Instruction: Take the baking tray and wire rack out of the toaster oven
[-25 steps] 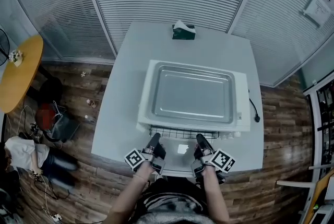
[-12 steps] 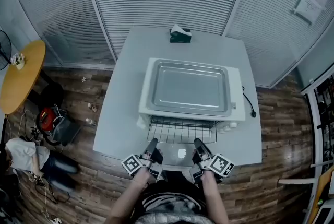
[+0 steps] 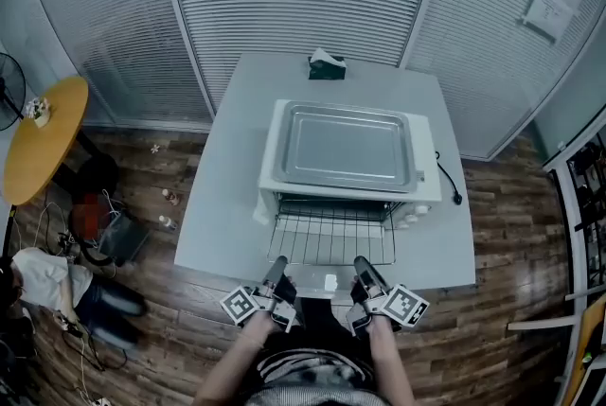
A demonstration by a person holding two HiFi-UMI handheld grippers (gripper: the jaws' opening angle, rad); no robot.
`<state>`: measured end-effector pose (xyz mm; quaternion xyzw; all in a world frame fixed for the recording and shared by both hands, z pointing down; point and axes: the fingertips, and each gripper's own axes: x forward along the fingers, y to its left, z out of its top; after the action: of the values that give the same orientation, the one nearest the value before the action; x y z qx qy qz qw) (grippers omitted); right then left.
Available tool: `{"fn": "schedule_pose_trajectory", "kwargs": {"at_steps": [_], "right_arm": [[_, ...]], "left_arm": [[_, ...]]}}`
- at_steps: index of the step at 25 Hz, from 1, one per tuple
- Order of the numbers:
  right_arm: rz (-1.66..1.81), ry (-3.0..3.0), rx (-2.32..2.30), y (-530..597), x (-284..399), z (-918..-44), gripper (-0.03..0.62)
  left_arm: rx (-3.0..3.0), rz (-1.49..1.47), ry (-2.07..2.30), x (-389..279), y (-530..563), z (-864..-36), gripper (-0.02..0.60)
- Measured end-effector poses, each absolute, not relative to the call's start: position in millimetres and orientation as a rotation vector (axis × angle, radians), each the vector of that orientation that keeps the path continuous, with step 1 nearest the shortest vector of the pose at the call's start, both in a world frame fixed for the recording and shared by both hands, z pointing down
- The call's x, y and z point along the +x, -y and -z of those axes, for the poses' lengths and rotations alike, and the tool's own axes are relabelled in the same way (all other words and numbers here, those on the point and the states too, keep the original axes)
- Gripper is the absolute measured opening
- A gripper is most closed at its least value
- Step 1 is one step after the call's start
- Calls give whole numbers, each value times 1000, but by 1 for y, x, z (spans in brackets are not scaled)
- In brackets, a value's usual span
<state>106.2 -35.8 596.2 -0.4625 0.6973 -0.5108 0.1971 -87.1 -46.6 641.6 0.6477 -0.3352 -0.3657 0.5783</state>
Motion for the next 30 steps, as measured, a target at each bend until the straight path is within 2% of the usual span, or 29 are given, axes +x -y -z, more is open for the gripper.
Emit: {"fn": "schedule_pose_trajectory", "kwargs": {"at_steps": [15,30], "right_arm": [[1252,-2085,-1214,-18,88,-552,38],[1077,-2153,-1121,-51,79,-459,48]], "left_arm": [[1632,908,708,-102,-2,-593,28],[1887,1051,581,-117,-34,-468,15]]}}
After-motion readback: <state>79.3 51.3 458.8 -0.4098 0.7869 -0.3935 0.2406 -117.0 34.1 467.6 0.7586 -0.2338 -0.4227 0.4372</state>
